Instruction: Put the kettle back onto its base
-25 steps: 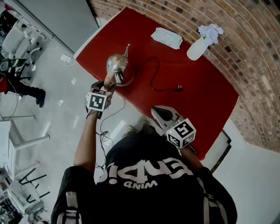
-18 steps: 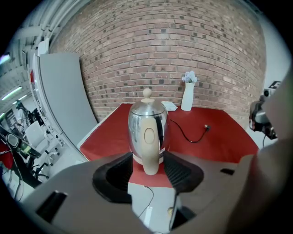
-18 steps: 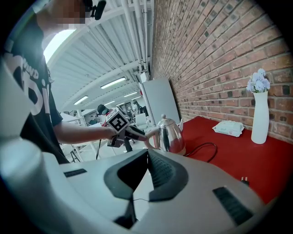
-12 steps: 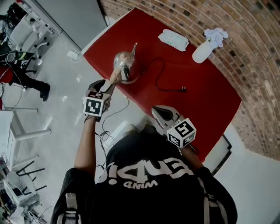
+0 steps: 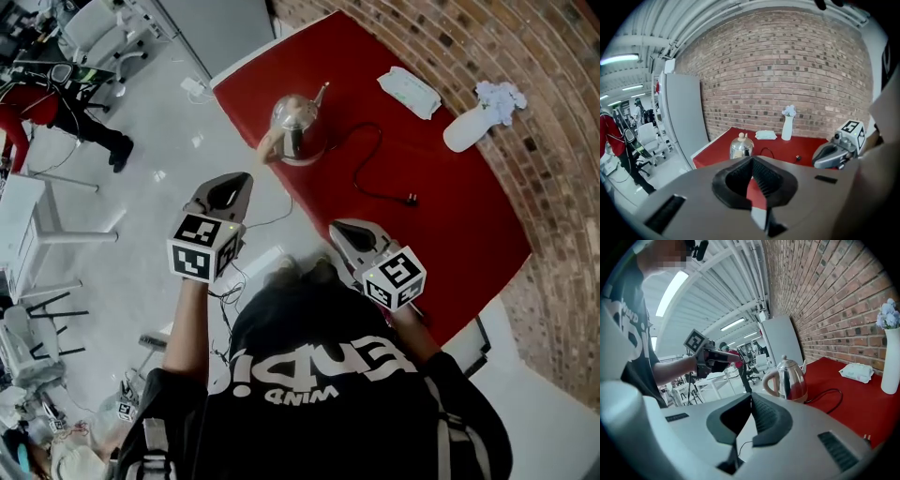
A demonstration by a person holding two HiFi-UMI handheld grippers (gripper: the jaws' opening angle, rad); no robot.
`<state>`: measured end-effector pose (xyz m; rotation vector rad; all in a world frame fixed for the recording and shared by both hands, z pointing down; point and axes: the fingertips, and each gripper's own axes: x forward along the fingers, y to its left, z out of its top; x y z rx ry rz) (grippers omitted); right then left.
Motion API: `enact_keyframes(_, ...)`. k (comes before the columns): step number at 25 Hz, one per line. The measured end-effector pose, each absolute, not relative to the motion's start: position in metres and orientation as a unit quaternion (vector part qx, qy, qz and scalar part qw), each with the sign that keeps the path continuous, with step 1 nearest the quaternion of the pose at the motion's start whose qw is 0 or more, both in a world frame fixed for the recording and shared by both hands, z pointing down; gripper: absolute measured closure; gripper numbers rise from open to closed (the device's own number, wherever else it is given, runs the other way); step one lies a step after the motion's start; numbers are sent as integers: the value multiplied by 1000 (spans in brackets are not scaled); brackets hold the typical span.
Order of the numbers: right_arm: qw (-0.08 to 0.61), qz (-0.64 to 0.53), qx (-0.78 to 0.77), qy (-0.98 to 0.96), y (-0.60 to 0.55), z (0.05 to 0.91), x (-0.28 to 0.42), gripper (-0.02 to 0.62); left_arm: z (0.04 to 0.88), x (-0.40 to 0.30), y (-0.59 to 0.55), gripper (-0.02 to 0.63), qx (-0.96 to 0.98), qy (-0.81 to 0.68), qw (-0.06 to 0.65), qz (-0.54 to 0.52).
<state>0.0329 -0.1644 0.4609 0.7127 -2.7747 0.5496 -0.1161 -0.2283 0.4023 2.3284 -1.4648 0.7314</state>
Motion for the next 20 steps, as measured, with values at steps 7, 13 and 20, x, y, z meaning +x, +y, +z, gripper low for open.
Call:
enact_keyframes(7, 118, 197, 209, -951, -167, 466, 23, 572, 359, -95, -184, 598, 835, -484, 147, 216)
enact_keyframes(13, 117, 202, 204, -951, -172, 468, 19, 572, 356, -70, -156, 598, 851, -447, 180, 207)
enact_keyframes(20, 122, 186, 187, -957, -148, 460, -3, 572, 377, -78, -105, 598, 847, -438, 217, 210)
